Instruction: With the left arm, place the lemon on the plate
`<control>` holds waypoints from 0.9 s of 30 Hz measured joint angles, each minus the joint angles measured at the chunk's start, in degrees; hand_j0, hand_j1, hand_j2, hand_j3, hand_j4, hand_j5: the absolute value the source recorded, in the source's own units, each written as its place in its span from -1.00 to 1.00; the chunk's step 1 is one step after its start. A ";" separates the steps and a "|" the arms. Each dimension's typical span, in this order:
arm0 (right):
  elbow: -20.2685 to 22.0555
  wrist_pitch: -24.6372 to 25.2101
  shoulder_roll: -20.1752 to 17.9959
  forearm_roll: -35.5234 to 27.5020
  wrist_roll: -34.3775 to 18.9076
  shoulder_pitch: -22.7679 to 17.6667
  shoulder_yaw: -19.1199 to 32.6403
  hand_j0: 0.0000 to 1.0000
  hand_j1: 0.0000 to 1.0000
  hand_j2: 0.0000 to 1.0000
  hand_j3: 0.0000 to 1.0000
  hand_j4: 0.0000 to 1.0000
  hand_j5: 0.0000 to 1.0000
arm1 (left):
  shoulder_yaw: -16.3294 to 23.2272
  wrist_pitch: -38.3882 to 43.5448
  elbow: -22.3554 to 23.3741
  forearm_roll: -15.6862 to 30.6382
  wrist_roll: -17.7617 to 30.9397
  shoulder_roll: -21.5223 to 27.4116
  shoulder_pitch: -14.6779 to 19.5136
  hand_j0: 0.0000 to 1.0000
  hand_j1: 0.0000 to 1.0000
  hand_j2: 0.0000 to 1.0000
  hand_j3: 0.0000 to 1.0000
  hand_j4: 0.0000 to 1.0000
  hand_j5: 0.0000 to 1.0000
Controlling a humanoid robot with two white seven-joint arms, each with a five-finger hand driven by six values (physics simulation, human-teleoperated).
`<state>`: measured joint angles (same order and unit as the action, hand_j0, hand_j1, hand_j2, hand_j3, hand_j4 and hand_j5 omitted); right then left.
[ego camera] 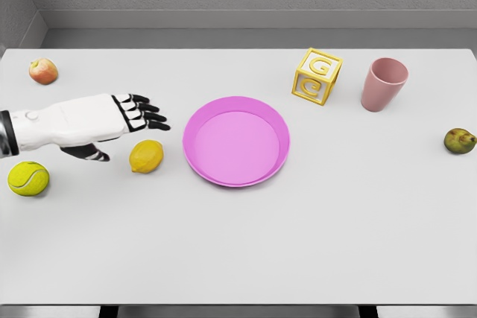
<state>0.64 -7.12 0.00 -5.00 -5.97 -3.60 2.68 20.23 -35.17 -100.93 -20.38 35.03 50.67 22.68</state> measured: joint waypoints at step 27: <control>-0.01 0.00 0.00 0.00 0.00 0.00 0.00 1.00 1.00 1.00 1.00 1.00 1.00 | 5.27 0.03 0.23 -7.17 -0.01 -0.19 0.79 1.00 1.00 1.00 1.00 1.00 1.00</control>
<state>0.63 -7.12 0.00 -5.00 -5.97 -3.60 2.68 25.50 -35.15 -100.70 -27.54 35.03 50.48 23.47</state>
